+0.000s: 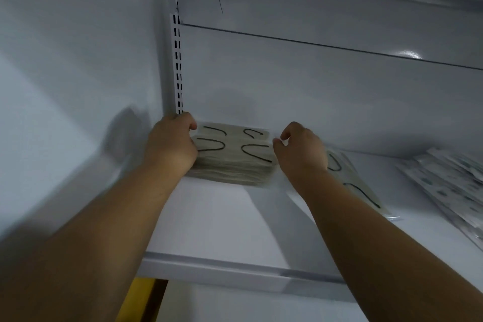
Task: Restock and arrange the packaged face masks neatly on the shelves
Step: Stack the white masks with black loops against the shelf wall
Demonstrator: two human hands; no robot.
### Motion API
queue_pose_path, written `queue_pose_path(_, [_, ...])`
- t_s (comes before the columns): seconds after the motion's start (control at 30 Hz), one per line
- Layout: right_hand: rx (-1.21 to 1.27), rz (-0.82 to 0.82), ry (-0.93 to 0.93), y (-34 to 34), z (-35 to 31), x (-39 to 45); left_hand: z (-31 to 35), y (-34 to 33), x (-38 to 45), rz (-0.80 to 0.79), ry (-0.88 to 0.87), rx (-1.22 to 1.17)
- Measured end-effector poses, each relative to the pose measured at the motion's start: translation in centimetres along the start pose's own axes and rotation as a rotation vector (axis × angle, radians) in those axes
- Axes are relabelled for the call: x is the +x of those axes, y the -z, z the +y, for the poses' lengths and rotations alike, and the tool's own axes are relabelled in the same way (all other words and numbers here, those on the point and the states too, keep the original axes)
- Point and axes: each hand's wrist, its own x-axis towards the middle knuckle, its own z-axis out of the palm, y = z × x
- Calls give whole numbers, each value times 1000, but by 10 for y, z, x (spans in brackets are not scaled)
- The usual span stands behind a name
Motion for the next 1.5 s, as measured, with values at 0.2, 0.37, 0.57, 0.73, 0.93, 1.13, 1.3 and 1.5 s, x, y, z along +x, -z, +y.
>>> queue_pose_path(0.2, [68,41,-51,17,24,-10,51,-7,-43,77,-267,-163])
queue_pose_path(0.37, [-147,-154,-193,35,84,-21,102,-27,-73,-125,-249,-376])
queue_pose_path(0.57, [-192,-338,-367,40,113,-32,139,-54,-86,-511,73,-625])
queue_pose_path(0.73, [73,-262,-405,57,126,-26,178,-79,-91,-657,311,-776])
queue_pose_path(0.93, [745,-212,-645,59,135,-13,219,-96,-81,-522,606,-953])
queue_pose_path(1.13, [882,-276,-563,60,163,-18,244,-102,-81,-594,801,-1143])
queue_pose_path(1.3, [909,-179,-533,60,180,-16,252,-102,-85,-466,632,-1036])
queue_pose_path(1.5, [1279,-187,-334,78,175,-19,242,-93,-95,-382,344,-1167])
